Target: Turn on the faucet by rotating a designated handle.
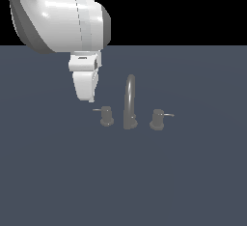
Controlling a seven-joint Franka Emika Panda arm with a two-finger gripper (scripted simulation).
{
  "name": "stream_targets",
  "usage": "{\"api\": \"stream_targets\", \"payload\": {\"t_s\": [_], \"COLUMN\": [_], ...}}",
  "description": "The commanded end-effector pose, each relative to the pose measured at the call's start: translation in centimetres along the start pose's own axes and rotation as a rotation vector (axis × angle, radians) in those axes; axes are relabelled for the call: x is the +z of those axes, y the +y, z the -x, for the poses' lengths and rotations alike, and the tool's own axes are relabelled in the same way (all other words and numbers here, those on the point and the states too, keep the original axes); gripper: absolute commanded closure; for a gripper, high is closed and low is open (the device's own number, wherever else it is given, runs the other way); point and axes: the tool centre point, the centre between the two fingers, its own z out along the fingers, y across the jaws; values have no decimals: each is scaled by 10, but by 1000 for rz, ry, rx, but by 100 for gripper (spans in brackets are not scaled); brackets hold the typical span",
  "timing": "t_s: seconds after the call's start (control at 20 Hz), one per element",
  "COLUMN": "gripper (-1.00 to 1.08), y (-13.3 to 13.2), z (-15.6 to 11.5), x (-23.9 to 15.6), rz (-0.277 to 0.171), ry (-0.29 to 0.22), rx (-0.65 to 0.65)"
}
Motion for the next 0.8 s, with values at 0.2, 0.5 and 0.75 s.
{"api": "stream_targets", "payload": {"t_s": [0.2, 0.5, 0.75], "gripper": [108, 108, 108], "y": [-25, -39, -44], "z": [-15, -25, -29], "x": [31, 49, 54], "rz": [0, 0, 0], "ry": [4, 3, 2], "rx": [126, 204, 230]}}
